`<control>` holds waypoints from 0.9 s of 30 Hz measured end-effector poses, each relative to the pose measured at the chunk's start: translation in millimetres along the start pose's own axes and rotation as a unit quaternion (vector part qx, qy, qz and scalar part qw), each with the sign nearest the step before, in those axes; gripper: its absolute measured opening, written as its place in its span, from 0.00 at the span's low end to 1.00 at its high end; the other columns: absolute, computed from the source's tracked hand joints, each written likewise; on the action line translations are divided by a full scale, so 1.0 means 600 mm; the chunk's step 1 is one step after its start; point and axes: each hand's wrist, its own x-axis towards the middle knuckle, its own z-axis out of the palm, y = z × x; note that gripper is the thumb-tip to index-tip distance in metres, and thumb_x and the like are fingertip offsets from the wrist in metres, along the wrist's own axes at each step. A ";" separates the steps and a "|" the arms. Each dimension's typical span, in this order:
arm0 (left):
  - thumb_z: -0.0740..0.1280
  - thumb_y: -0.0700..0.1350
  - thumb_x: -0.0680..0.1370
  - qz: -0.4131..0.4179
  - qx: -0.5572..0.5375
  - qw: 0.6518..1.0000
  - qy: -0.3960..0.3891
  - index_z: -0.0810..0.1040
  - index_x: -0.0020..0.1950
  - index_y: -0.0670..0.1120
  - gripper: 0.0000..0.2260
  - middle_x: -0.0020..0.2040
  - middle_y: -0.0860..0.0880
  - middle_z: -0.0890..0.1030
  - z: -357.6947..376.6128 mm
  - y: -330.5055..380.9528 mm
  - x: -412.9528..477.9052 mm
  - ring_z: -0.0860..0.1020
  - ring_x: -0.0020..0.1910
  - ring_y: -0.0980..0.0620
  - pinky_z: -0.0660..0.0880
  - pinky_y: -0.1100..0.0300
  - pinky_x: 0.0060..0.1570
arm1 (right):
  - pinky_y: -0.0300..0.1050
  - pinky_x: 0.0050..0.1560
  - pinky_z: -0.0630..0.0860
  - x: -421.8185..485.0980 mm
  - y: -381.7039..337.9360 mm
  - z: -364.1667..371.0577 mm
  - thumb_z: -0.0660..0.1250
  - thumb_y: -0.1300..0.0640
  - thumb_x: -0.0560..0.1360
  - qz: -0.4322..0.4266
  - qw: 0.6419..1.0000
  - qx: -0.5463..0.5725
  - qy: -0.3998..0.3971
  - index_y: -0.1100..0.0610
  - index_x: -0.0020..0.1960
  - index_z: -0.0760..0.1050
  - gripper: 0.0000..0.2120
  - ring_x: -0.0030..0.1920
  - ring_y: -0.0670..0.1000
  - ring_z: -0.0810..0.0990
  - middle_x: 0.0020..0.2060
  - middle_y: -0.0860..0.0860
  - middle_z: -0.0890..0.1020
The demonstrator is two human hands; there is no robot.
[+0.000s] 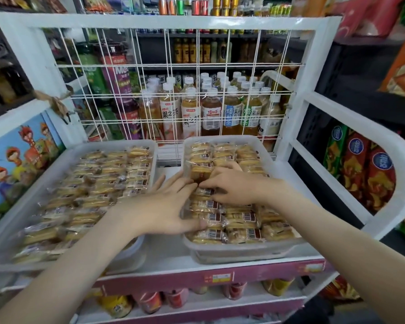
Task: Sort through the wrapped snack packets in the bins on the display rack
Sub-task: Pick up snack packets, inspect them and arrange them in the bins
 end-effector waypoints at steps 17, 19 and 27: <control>0.46 0.76 0.66 -0.024 -0.024 0.998 0.050 0.37 0.79 0.54 0.48 0.79 0.53 0.36 0.006 0.001 -0.006 0.34 0.76 0.52 0.29 0.49 0.70 | 0.59 0.72 0.57 0.029 0.017 -0.027 0.60 0.52 0.80 0.064 0.994 0.026 0.079 0.52 0.72 0.66 0.21 0.70 0.53 0.66 0.68 0.51 0.72; 0.44 0.77 0.64 -0.034 -0.025 0.998 0.051 0.39 0.79 0.55 0.48 0.79 0.52 0.36 0.007 0.000 -0.006 0.35 0.77 0.51 0.30 0.51 0.70 | 0.58 0.70 0.59 0.044 0.013 -0.030 0.60 0.50 0.80 0.079 0.995 0.001 0.063 0.53 0.66 0.70 0.17 0.66 0.55 0.68 0.63 0.52 0.75; 0.45 0.76 0.65 -0.031 -0.016 0.998 0.052 0.45 0.79 0.55 0.47 0.79 0.49 0.38 0.009 0.002 -0.010 0.38 0.78 0.51 0.33 0.50 0.73 | 0.57 0.69 0.56 0.075 -0.005 -0.031 0.65 0.46 0.76 0.099 0.989 -0.103 0.049 0.54 0.63 0.72 0.19 0.69 0.56 0.63 0.65 0.53 0.70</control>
